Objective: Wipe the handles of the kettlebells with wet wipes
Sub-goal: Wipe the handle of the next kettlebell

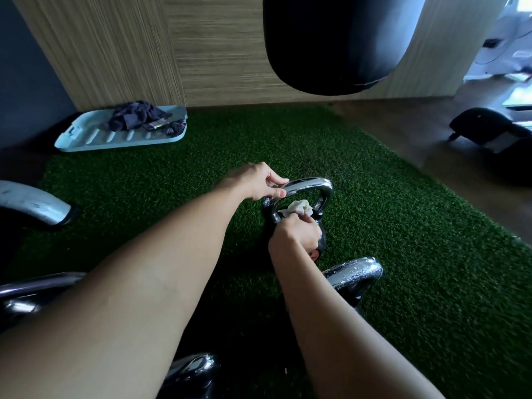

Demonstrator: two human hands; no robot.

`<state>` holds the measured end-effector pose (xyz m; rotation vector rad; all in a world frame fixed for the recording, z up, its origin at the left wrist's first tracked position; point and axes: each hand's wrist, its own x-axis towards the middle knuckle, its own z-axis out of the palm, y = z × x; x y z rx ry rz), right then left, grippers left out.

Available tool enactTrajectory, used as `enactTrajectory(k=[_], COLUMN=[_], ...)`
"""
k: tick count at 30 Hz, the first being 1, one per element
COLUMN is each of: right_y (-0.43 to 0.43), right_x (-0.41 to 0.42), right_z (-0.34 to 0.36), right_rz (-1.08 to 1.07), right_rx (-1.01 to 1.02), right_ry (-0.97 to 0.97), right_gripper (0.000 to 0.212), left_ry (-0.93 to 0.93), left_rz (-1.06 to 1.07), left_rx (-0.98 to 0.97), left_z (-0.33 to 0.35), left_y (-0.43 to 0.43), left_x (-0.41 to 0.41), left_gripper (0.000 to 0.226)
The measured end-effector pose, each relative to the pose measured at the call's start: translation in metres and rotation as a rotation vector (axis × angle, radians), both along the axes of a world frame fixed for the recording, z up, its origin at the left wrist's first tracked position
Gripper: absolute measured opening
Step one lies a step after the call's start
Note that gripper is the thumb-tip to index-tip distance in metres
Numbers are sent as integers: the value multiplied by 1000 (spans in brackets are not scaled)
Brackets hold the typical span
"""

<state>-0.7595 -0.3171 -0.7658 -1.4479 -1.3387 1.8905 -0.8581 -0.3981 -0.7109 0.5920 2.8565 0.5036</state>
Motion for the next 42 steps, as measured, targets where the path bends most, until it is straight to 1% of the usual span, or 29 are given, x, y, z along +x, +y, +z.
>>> enactTrajectory(k=[3,6,7,8,10,11,12,15,16,17,19,20,25,32,35,37,40,42], right_y=[37,71,81,90,104,111,116,132,136,140,150,154,166,174,179,182,186,189], right_x=[9,22,27,30,33,34,35,35,35,36,39,42,49,54,53,53,53,53], right_z=[20,29,31,32,33,32,32,25,22,19,16,14,12,10,8,7,8,8], right_rz=[133,405,461,499,548,565,582,611,615,615,607,600,563,580,576,580,581,596], right_rx=[201,600,719,815,936,967,987,993,984,975,959,945,913,871,857,848,810,797], right_ry=[22,-35,-49,-65,-90,-104,-120,-143,-139,-134,-114,-98,-34,8,28,49,51,53], right_gripper=[17,12,13,14,13,11,10,9,11,13,12,11,5,5,6,4,5,6], left_ry=[46,54,77,113,157,157,149,70,25,-10,-27,-33,-13,80,119,119,146,143], left_rz=[-35,-104,-139,-183,-245,-249,-240,-183,-165,-162,-191,-210,-277,-474,-506,-527,-565,-523], left_rx=[-79,-194,-256,-319,-421,-461,-483,-449,-424,-409,-412,-425,-397,-377,-332,-286,-299,-305], left_z=[7,20,25,30,37,39,39,28,26,25,28,29,21,15,10,4,6,13], left_y=[2,10,18,28,54,67,79,98,98,96,92,90,81,58,54,62,76,77], left_x=[9,13,12,10,5,4,4,-3,-5,-6,-9,-10,-16,3,7,3,-3,0], left_gripper=[47,51,56,67,101,113,114,84,84,89,101,103,105,89,90,87,81,76])
